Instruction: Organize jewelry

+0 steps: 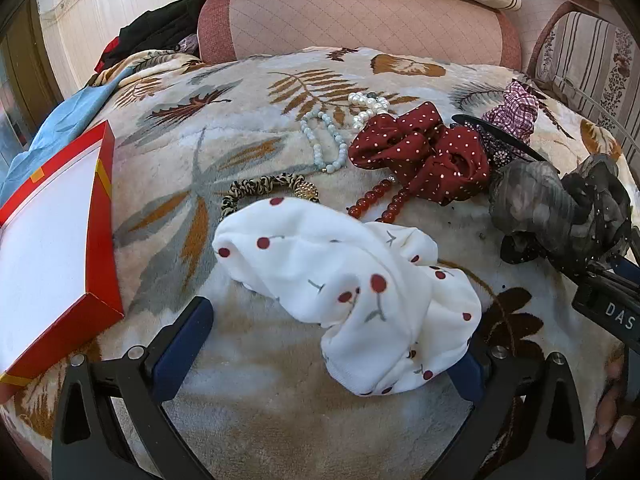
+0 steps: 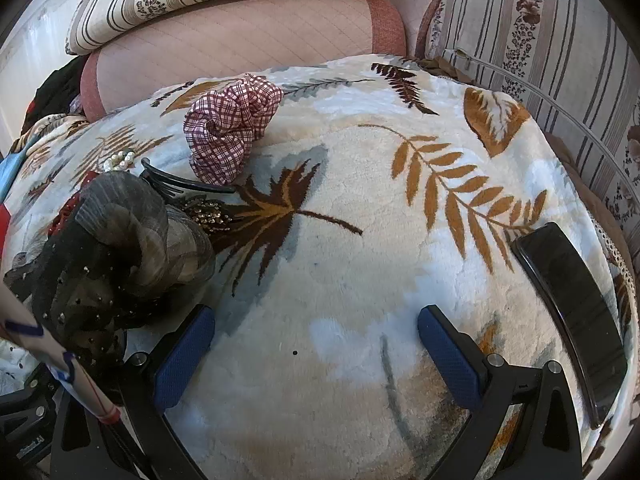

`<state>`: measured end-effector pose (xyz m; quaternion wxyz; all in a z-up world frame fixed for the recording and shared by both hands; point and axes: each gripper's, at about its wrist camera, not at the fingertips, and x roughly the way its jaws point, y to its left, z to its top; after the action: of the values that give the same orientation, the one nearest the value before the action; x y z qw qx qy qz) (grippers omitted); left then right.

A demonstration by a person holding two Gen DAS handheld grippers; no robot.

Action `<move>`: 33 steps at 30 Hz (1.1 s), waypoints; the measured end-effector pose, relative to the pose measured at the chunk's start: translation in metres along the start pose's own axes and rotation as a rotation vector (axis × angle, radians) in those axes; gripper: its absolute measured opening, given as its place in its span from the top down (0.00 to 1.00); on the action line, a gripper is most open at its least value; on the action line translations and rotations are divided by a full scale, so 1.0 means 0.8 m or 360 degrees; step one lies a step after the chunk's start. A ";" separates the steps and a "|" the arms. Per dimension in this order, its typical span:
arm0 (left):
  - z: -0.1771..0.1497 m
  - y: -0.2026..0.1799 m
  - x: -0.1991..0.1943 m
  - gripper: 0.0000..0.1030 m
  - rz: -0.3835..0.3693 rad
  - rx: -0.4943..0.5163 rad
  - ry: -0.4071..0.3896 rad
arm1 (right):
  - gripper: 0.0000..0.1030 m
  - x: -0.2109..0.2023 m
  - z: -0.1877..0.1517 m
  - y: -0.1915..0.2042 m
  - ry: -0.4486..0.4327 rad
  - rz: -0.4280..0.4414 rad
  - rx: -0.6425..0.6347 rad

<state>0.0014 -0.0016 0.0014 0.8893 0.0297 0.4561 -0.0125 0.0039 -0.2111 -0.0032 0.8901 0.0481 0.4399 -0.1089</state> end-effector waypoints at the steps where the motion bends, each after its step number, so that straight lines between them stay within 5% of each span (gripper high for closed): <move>1: 0.000 0.000 0.000 0.00 0.0000 0.0000 -0.0001 | 0.00 -0.002 -0.001 -0.001 0.0001 0.0005 0.0002; 7: 0.000 -0.002 -0.001 0.00 0.0015 0.0003 -0.0005 | 0.00 -0.033 -0.020 -0.017 0.0009 0.0089 0.0047; 14: -0.005 0.010 -0.011 0.00 -0.0066 0.0004 0.0071 | 0.00 -0.078 -0.039 -0.030 -0.0072 0.0347 0.0158; 21: -0.076 0.034 -0.096 0.00 -0.0248 -0.0004 -0.0138 | 0.00 -0.096 -0.055 -0.038 -0.0073 0.0438 0.0200; 28: -0.072 0.047 -0.161 0.00 -0.0137 0.0017 -0.0327 | 0.05 -0.115 -0.066 -0.017 -0.0137 0.0546 0.0103; 33: -0.063 0.043 -0.171 0.00 -0.0103 0.0045 -0.0334 | 0.07 -0.133 -0.076 0.000 -0.0214 0.0569 -0.0019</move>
<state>-0.1177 0.0351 0.0847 0.9309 0.0259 0.3609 -0.0507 -0.1059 -0.1841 0.0446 0.9229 0.1129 0.3646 0.0506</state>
